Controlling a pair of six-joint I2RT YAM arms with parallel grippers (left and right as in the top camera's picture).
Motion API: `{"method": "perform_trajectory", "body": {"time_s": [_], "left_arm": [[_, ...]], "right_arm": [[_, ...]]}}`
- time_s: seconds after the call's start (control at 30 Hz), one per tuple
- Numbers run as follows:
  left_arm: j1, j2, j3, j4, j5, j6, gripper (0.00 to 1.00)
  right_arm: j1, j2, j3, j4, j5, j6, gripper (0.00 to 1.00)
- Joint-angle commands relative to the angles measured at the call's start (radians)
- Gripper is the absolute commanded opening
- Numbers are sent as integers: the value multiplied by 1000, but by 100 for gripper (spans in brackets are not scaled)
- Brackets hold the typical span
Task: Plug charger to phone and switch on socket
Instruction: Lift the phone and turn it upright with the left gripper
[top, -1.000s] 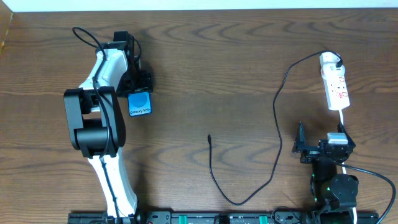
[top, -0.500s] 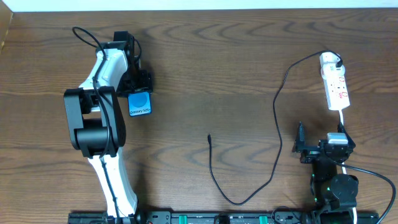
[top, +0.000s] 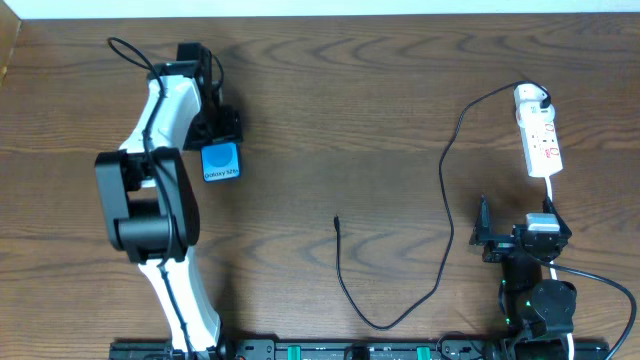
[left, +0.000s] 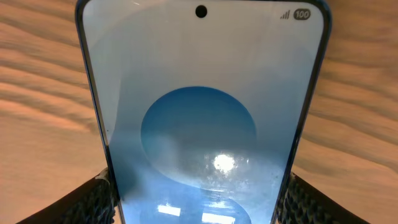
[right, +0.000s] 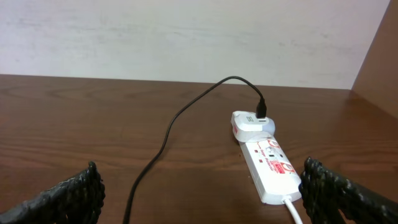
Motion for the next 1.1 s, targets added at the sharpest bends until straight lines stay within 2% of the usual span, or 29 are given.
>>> {"method": "perform_trajectory", "body": {"time_s": [0.0, 0.13, 0.4, 0.53, 0.73, 0.9, 1.07], "left_arm": [[-2, -81, 25, -13, -6, -3, 7], [-2, -113, 25, -34, 106, -30, 7], [-2, -115, 24, -55, 568, -190, 7], [-2, -115, 24, -56, 782, -334, 8], [-2, -115, 24, -101, 1074, -614, 7], [-2, -115, 24, -112, 1297, -631, 7], [-2, -115, 24, -112, 1415, -631, 7]], "right_arm": [[-6, -7, -2, -5, -2, -11, 99], [-6, -7, -2, -5, -2, -12, 99], [-6, -7, -2, -5, -2, -12, 99], [-6, -7, -2, -5, -2, -12, 99], [-6, -7, -2, -5, -2, -12, 99], [-6, -7, -2, -5, -2, -12, 99], [-6, -7, -2, -5, -2, -12, 99]]}}
